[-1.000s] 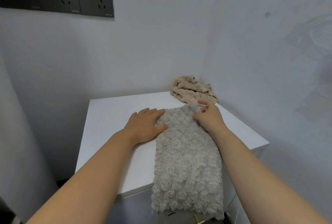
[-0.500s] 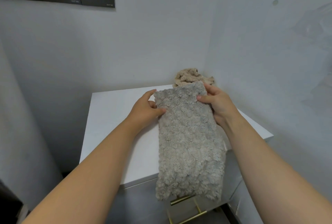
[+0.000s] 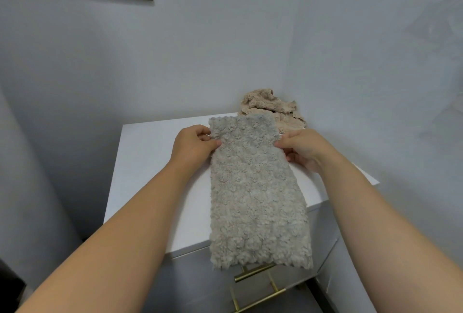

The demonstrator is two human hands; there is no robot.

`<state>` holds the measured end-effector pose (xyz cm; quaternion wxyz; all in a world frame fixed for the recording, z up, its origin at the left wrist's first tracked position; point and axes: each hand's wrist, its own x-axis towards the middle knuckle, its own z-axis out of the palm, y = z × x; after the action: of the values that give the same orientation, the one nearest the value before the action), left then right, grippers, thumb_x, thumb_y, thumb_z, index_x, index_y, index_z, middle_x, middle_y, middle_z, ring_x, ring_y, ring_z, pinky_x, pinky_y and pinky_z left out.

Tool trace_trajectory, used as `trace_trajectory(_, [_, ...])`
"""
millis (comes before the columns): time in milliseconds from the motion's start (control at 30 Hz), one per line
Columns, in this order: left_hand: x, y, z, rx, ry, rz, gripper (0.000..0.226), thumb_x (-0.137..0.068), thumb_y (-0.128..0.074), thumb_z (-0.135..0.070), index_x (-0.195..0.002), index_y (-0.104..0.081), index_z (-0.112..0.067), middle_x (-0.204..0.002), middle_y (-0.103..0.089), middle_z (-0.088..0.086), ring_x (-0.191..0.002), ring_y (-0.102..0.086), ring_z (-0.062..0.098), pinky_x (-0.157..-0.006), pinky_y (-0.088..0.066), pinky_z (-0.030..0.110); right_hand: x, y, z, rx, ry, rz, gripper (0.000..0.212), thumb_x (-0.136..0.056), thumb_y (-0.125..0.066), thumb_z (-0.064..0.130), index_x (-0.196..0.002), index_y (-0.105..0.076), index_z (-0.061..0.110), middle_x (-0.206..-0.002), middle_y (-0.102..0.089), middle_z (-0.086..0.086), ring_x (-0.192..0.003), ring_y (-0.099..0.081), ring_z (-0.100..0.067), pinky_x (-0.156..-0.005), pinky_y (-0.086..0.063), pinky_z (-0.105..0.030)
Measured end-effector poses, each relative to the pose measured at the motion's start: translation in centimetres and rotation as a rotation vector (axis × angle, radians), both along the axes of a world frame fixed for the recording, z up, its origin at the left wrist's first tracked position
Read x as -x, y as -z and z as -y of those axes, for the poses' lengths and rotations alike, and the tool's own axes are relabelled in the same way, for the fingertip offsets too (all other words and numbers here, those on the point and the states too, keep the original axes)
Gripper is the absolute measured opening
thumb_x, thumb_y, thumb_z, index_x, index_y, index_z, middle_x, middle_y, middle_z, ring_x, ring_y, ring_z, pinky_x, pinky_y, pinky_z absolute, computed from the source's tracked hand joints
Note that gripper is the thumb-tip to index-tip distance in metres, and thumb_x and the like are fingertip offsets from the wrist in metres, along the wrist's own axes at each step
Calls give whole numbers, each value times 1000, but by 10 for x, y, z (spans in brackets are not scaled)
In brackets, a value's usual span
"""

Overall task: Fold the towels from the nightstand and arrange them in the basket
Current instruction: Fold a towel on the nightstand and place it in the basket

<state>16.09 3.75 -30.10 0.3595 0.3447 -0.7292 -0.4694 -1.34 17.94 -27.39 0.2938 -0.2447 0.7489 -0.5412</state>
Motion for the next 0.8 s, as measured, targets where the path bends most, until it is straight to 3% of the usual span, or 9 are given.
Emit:
trace_trajectory(167, [1, 3, 0, 46, 44, 42, 22, -79, -75, -10, -91, -58, -15, -73, -58, -3, -66, -54, 9, -65, -43, 17, 1, 8, 4, 2, 58, -43, 24, -78, -68, -7, -71, -56, 12, -59, -51, -7, -47, -45, -15, -43, -41, -22])
trace_trajectory(300, [-1, 1, 2, 43, 15, -50, 25, -77, -74, 0, -74, -56, -18, -62, -56, -4, -54, -52, 2, -55, -41, 7, 2, 8, 0, 51, 45, 22, 22, -81, -64, -10, -80, -56, 10, -59, -50, -8, -36, -46, -9, -37, -41, -18])
trace_trajectory(367, [-3, 2, 2, 42, 34, -62, 29, -76, -73, 5, -68, -56, -18, -61, -56, -3, -52, -53, 0, -58, -45, 12, 3, 7, -2, 78, 16, 44, 20, -82, -60, -13, -81, -58, 8, -59, -52, -8, -33, -46, -7, -36, -42, -17])
trace_trajectory(433, [-5, 1, 2, 48, 52, -62, 31, -76, -69, 9, -66, -58, -17, -65, -59, -1, -60, -55, 8, -67, -49, 25, 3, 7, -4, 84, -31, 44, 20, -83, -57, -14, -78, -62, 4, -57, -57, -7, -35, -48, -6, -38, -44, -16])
trace_trajectory(500, [-7, 0, 1, 53, 62, -65, 32, -78, -64, 12, -66, -61, -18, -68, -60, 1, -67, -54, 15, -72, -50, 33, 5, 8, -4, 75, -54, 24, 23, -83, -54, -16, -75, -63, 4, -58, -60, -8, -37, -51, -7, -41, -47, -15])
trace_trajectory(667, [-14, -2, -4, 28, 164, -49, 37, -79, -51, 17, -63, -65, -14, -78, -67, 0, -77, -61, 10, -73, -45, 19, 7, 10, -7, 22, -57, -44, 34, -85, -44, -19, -69, -61, 6, -70, -61, -11, -50, -58, -11, -51, -53, -17])
trace_trajectory(800, [-16, -6, -11, -51, 218, -56, 35, -82, -45, 8, -58, -64, -9, -83, -69, 0, -75, -59, 3, -65, -42, 12, 6, 1, -11, -14, 14, -233, 27, -92, -44, 2, -76, -63, 13, -89, -61, -8, -73, -58, -19, -70, -51, -32])
